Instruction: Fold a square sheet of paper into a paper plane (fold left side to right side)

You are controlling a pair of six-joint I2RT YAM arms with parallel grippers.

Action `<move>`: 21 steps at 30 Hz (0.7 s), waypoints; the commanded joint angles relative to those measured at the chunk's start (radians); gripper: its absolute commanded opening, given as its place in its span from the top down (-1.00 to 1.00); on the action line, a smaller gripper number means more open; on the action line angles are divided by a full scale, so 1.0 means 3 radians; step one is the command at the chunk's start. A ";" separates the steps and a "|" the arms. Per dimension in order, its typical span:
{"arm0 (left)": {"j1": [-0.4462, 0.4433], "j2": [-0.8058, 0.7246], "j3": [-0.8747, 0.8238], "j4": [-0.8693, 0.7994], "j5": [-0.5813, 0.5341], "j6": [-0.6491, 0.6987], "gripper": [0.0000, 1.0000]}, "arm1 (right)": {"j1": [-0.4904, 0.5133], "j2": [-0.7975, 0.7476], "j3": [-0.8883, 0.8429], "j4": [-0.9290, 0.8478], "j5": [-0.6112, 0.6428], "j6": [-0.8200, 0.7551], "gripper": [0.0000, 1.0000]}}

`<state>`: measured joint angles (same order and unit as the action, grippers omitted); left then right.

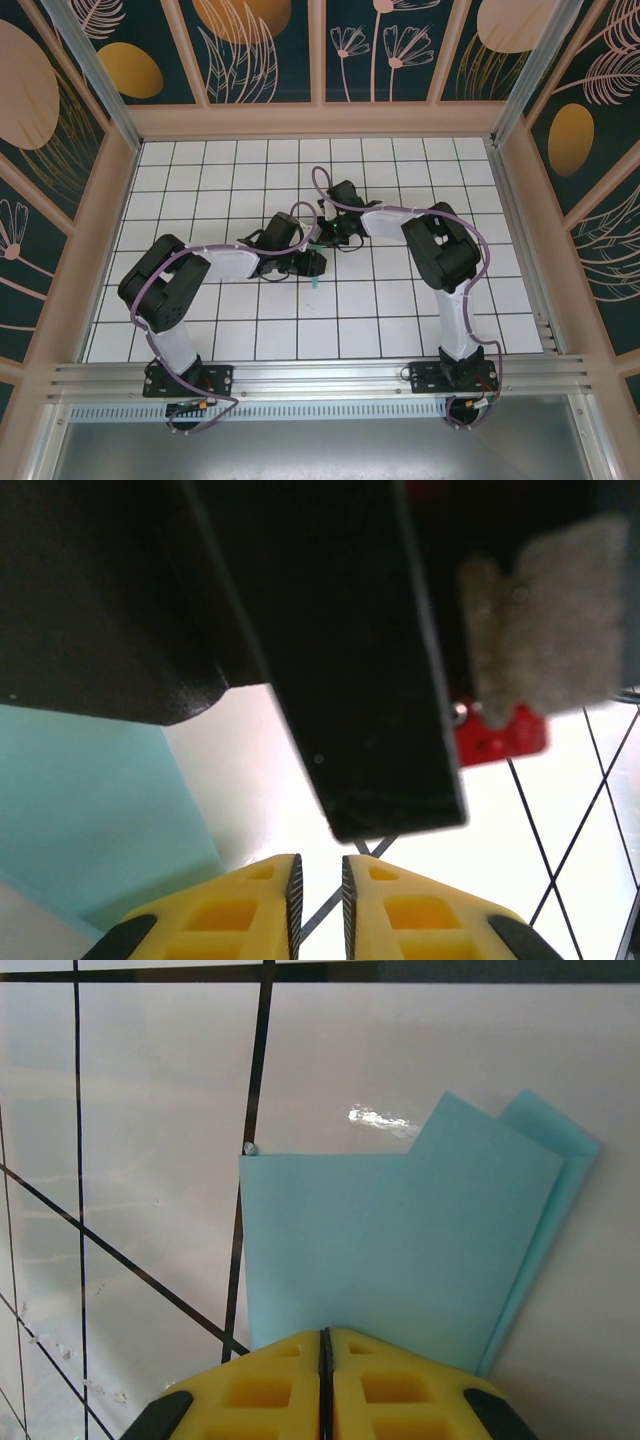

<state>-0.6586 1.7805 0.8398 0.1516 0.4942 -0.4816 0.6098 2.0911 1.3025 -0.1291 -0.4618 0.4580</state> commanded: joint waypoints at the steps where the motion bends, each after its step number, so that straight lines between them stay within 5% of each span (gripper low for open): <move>1: -0.0035 0.0185 -0.0075 -0.0282 0.0036 0.0076 0.59 | 0.0027 0.0135 0.0035 -0.0149 0.0230 -0.0044 0.77; 21: -0.0044 -0.0112 -0.0426 0.0258 0.0020 0.0029 0.63 | -0.0061 0.0148 -0.0055 0.0014 -0.0059 0.0063 0.78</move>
<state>-0.6605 1.7615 0.7376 0.2558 0.4850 -0.4786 0.5991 2.0953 1.3003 -0.1192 -0.4999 0.4778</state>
